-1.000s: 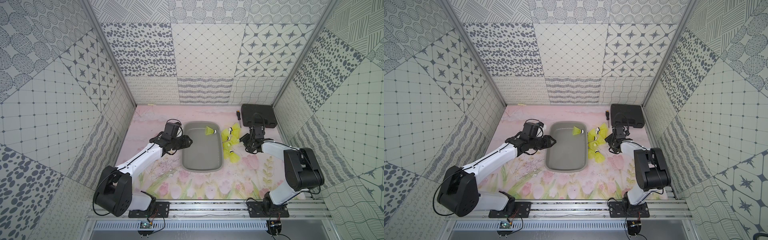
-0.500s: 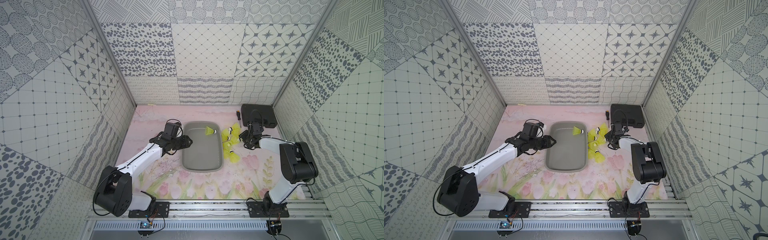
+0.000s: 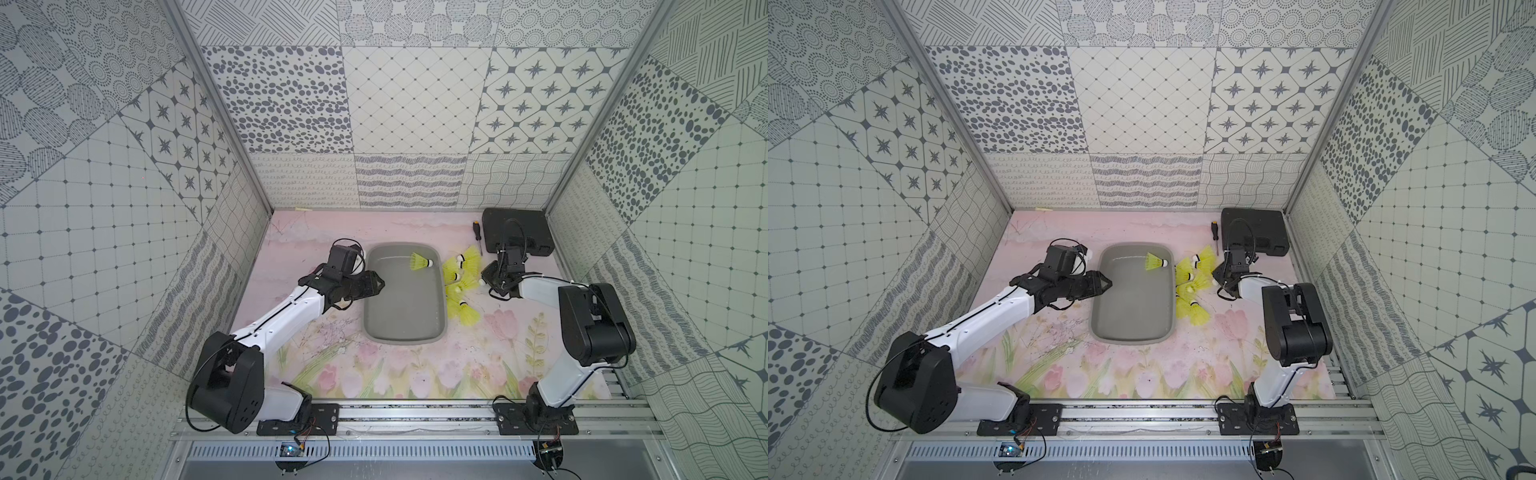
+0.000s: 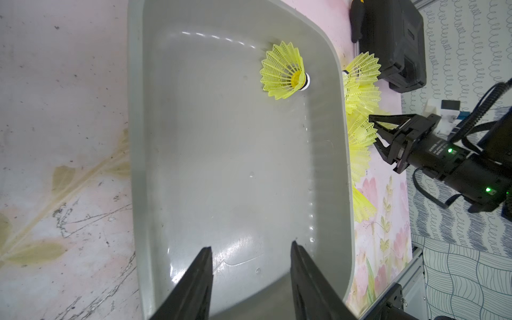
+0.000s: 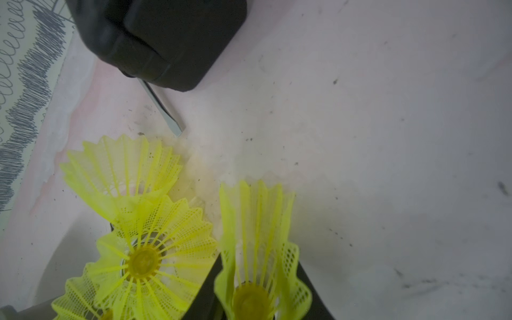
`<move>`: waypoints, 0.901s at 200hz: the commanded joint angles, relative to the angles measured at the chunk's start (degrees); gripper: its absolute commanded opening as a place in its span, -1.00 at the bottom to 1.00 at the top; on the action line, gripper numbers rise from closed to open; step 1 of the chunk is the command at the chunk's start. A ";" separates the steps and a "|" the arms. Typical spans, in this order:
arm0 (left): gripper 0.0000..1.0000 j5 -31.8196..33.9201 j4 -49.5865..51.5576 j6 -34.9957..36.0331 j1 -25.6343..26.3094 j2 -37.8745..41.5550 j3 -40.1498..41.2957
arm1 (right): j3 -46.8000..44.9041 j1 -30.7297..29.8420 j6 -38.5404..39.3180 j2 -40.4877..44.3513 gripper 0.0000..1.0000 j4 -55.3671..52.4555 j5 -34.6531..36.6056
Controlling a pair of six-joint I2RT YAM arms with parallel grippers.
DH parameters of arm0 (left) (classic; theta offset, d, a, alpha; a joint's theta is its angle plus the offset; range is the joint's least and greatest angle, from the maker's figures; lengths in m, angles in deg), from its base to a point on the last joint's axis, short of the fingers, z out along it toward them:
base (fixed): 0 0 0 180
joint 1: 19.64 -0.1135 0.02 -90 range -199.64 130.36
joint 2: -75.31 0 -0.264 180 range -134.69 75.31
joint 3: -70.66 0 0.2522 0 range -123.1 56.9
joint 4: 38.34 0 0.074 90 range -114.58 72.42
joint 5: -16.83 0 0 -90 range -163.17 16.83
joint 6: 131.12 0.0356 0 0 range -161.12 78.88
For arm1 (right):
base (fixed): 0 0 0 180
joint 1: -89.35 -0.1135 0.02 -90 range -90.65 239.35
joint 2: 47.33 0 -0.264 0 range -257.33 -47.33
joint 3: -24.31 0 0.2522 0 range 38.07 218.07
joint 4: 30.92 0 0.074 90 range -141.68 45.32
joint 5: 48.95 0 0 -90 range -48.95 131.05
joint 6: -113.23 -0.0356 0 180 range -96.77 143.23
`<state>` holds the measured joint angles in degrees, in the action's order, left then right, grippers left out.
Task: Put the shuttlecocks into the storage box
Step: Pick up the shuttlecock at the center of the board, then place the shuttlecock in the storage box.
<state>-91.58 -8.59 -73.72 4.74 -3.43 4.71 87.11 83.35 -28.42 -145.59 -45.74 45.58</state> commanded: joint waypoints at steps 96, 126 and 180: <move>-0.02 -10.08 0.17 8.98 0.40 0.73 -4.22 | -10.97 3.58 35.06 24.76 -0.38 8.08 -23.79; -0.03 -12.90 1.75 13.36 1.17 -1.15 -8.74 | -9.77 2.99 41.02 31.15 -0.40 4.05 -31.79; -0.03 -15.06 2.67 23.90 4.15 -4.55 -17.26 | -4.36 -4.62 45.68 32.24 -0.40 -2.98 -37.80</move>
<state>-101.70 -7.13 -61.48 7.32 -6.01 -7.46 79.35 81.99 12.51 -113.31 -45.83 12.43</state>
